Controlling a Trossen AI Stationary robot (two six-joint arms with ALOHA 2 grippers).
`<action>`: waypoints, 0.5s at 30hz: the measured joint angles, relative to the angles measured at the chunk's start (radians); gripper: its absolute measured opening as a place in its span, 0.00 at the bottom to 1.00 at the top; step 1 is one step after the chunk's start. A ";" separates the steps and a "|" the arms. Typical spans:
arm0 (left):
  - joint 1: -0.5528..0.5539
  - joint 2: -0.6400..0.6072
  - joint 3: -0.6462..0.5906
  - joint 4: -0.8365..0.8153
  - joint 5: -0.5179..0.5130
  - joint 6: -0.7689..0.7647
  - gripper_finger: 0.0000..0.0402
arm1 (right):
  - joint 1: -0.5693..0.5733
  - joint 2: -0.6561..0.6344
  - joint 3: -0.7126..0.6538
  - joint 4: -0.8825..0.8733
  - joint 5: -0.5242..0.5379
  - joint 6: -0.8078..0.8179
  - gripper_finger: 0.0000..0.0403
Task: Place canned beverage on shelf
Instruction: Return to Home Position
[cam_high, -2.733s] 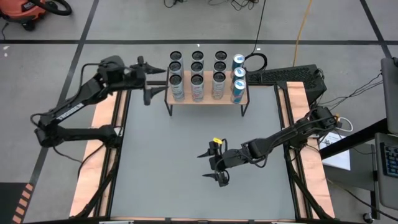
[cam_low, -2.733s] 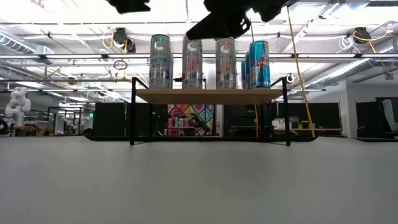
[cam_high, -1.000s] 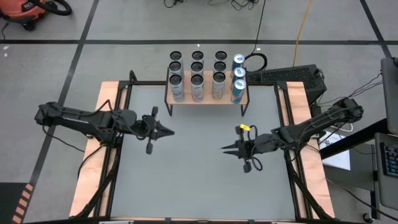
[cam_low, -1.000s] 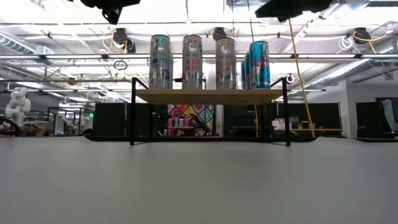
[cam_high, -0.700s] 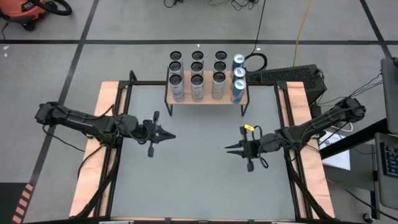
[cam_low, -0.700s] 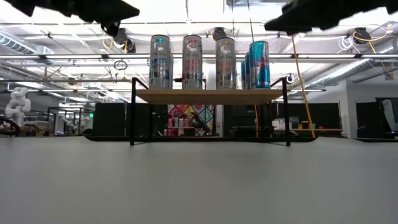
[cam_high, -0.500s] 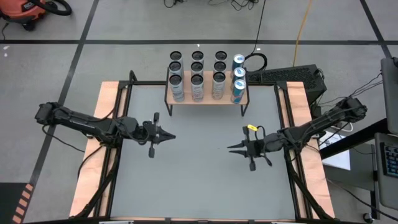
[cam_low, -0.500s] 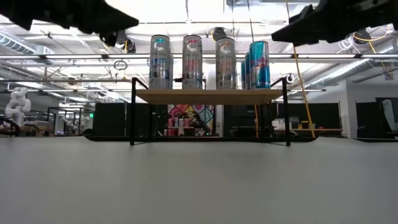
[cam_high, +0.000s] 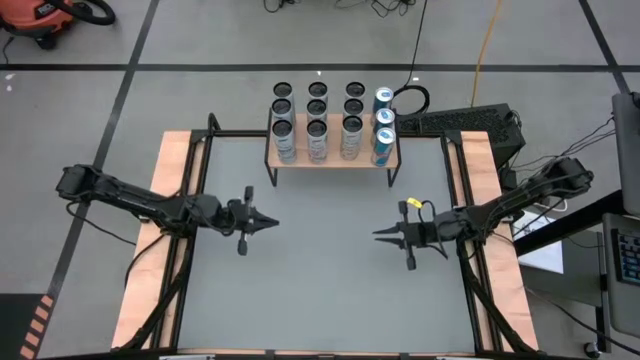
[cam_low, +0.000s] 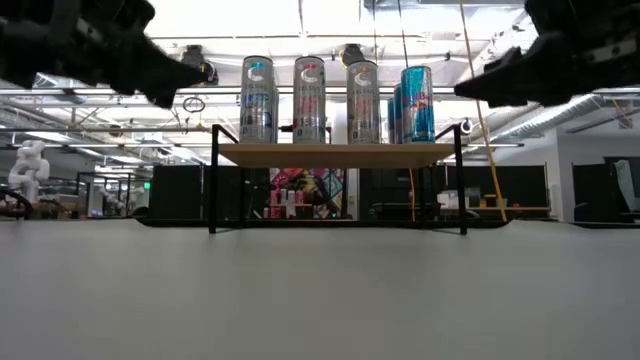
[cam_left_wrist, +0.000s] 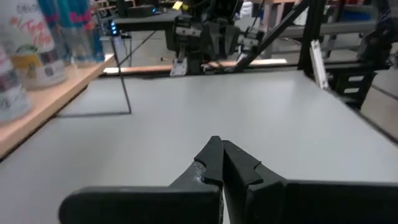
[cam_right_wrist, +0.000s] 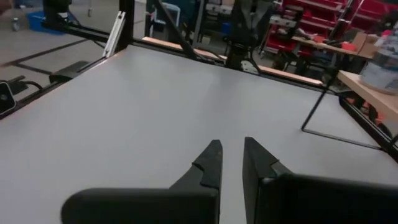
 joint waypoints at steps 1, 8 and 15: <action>0.000 0.000 -0.017 0.016 -0.009 0.000 0.00 | -0.005 -0.002 -0.015 0.018 0.000 0.001 0.00; 0.000 0.000 -0.122 0.180 -0.032 0.000 0.00 | -0.026 -0.017 -0.080 0.077 -0.004 0.020 0.00; 0.003 -0.016 -0.159 0.201 -0.040 0.008 0.00 | -0.028 -0.061 -0.120 0.077 -0.003 0.023 0.00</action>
